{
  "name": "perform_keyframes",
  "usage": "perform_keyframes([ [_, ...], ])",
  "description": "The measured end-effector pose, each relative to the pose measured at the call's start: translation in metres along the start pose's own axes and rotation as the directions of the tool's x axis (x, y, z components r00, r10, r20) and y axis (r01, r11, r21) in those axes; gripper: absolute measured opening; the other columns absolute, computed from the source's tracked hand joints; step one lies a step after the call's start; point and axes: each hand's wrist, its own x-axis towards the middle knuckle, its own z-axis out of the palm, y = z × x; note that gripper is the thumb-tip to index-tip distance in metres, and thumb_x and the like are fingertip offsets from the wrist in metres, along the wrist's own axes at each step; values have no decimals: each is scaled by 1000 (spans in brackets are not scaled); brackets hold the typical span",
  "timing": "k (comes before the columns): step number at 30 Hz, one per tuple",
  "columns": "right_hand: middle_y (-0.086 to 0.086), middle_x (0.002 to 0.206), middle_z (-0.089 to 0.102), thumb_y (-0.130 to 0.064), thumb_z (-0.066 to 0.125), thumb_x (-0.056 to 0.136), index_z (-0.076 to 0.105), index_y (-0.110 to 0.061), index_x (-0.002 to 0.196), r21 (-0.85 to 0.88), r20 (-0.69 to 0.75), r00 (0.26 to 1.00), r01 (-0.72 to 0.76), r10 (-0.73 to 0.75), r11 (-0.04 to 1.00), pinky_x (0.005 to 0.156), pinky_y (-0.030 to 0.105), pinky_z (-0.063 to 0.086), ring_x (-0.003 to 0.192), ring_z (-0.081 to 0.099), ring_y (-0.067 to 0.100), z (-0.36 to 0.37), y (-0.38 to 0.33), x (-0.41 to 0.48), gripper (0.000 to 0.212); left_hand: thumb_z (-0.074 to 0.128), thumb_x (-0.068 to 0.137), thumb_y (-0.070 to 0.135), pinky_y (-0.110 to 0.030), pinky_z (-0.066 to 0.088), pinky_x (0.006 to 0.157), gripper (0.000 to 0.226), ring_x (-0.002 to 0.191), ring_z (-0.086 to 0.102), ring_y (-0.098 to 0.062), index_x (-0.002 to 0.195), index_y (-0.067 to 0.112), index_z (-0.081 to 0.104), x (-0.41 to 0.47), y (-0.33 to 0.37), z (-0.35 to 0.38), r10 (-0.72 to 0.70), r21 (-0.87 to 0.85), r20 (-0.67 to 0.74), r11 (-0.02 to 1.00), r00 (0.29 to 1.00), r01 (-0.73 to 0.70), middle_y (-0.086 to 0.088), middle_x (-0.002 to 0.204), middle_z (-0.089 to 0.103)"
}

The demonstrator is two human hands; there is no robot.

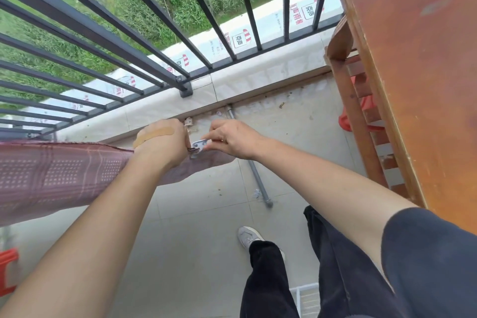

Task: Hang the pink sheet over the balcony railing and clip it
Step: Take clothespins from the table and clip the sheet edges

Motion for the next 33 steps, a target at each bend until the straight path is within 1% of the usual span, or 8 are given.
perform_keyframes([
  [3,6,106,67,-42,64,93,57,-20,137,-80,91,995,-41,48,996,89,35,48,103,60,25,1,-2,3,50,67,78,16,-31,46,70,22,84,58,-32,94,29,74,-1,1,0,33,48,-8,998,999,-33,-7,100,66],
  [5,8,125,62,-55,68,85,29,-23,154,-49,149,979,-135,141,990,96,35,46,115,56,24,-1,3,-4,85,66,80,21,-31,46,69,20,83,59,-31,98,26,73,-1,0,1,36,88,-24,996,999,-34,-6,99,66],
  [7,11,145,49,-65,71,77,2,-25,158,-43,181,958,-219,223,975,102,38,43,130,48,26,-4,9,-15,113,64,83,33,-34,45,72,23,93,58,-30,103,25,71,-4,1,1,94,142,-105,987,990,-78,-4,103,62],
  [8,13,149,43,-67,69,77,-3,-25,158,-71,169,954,-239,248,968,103,40,43,133,45,28,-6,12,-22,116,62,85,40,-37,44,77,27,101,55,-30,107,25,67,-7,1,2,153,163,-168,979,974,-126,-4,108,59],
  [12,12,147,41,-64,53,90,5,-22,158,-185,33,947,-309,320,933,98,45,47,130,47,32,-18,16,-49,93,58,88,40,-44,44,83,37,105,52,-34,116,16,64,-22,6,0,297,65,-436,952,849,-300,-8,114,58],
  [19,8,145,43,-53,44,99,19,-23,155,-177,-207,843,-531,496,829,100,46,44,130,45,32,-42,-15,-131,68,52,91,40,-46,48,82,41,106,57,-38,118,11,62,-62,29,2,412,43,-537,885,736,-464,-13,120,61],
  [26,6,142,45,-46,41,101,30,-21,150,-88,-444,565,-800,695,594,103,46,43,128,47,30,-39,-76,-296,56,52,96,39,-52,39,101,48,130,44,-38,136,13,51,-143,94,20,542,-39,-550,743,636,-668,-17,147,43],
  [33,4,144,45,-44,43,101,32,-22,150,169,-606,130,-943,785,287,103,41,43,132,47,26,-28,-122,-464,55,34,98,55,-45,22,117,65,148,16,-28,154,23,21,-230,180,39,774,99,-435,550,461,-830,-8,163,7],
])
